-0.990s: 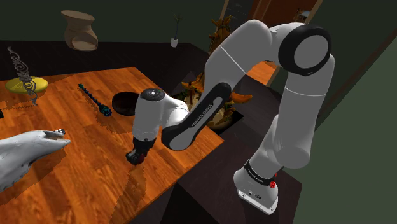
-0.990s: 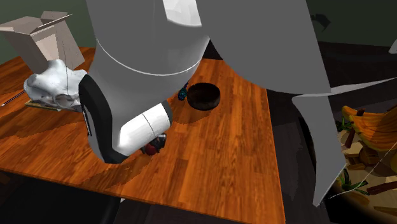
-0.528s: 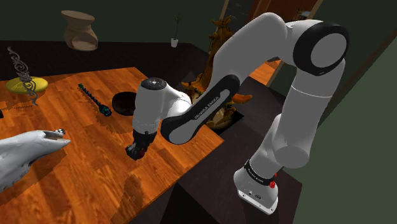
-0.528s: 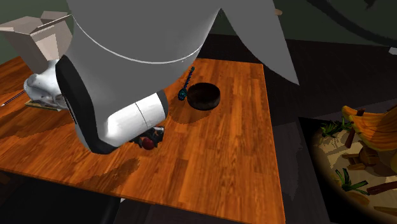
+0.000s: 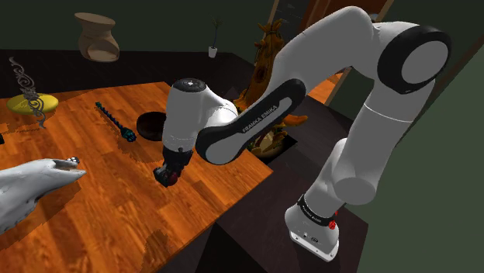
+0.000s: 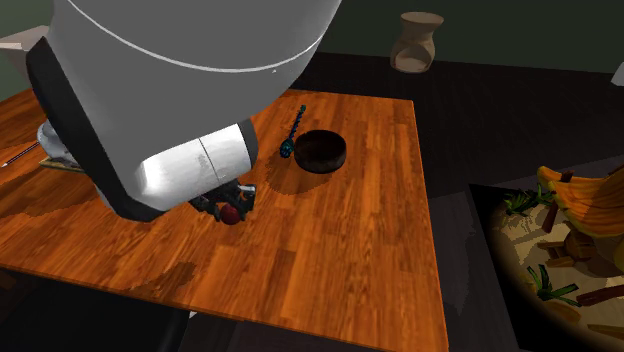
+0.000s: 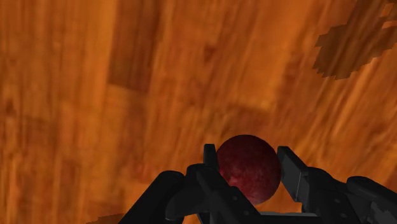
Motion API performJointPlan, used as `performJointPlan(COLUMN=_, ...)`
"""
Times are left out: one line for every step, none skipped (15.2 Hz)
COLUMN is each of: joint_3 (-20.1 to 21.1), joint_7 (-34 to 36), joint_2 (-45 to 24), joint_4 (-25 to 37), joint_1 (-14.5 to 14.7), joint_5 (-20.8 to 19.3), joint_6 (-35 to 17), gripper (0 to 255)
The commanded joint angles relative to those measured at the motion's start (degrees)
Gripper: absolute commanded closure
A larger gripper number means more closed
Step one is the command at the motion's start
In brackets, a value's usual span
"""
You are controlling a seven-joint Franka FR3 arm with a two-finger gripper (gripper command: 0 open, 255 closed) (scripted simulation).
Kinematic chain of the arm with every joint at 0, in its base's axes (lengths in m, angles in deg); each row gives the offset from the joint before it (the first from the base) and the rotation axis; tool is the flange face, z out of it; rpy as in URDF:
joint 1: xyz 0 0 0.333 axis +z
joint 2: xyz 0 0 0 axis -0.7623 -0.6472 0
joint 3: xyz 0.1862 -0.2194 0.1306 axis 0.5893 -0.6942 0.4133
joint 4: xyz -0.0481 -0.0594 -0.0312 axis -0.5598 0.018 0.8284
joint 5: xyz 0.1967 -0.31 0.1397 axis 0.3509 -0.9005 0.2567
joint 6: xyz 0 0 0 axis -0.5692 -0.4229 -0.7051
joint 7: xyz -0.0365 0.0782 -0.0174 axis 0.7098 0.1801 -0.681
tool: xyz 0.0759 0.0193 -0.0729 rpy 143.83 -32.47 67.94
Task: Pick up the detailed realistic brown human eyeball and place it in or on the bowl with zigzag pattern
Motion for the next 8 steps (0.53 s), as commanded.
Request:
performJointPlan(joint_3=0.32, joint_7=-0.68, joint_2=1.26, joint_4=0.21, joint_1=-0.12, joint_5=1.05, joint_6=1.36, gripper=255)
performJointPlan(joint_3=0.45, joint_7=-1.08, joint_2=1.92, joint_4=0.35, joint_1=-0.19, joint_5=1.59, joint_6=2.09, gripper=255)
performJointPlan(joint_3=0.55, joint_7=-1.46, joint_2=2.58, joint_4=0.50, joint_1=-0.25, joint_5=2.12, joint_6=2.82, gripper=255)
performJointPlan(joint_3=0.64, joint_7=-1.83, joint_2=3.22, joint_4=0.67, joint_1=-0.30, joint_5=2.62, joint_6=3.57, gripper=255)
performJointPlan(joint_3=0.72, joint_7=-2.19, joint_2=3.85, joint_4=0.85, joint_1=-0.34, joint_5=3.10, joint_6=4.31, gripper=255)
performJointPlan(joint_3=0.78, joint_7=-2.53, joint_2=4.47, joint_4=1.05, joint_1=-0.37, joint_5=3.57, joint_6=5.06, gripper=255)
performJointPlan(joint_3=0.83, joint_7=-2.86, joint_2=5.08, joint_4=1.26, joint_1=-0.41, joint_5=4.02, joint_6=5.81, gripper=255)
performJointPlan(joint_3=0.87, joint_7=-3.18, joint_2=5.68, joint_4=1.48, joint_1=-0.43, joint_5=4.44, joint_6=6.57, gripper=255)
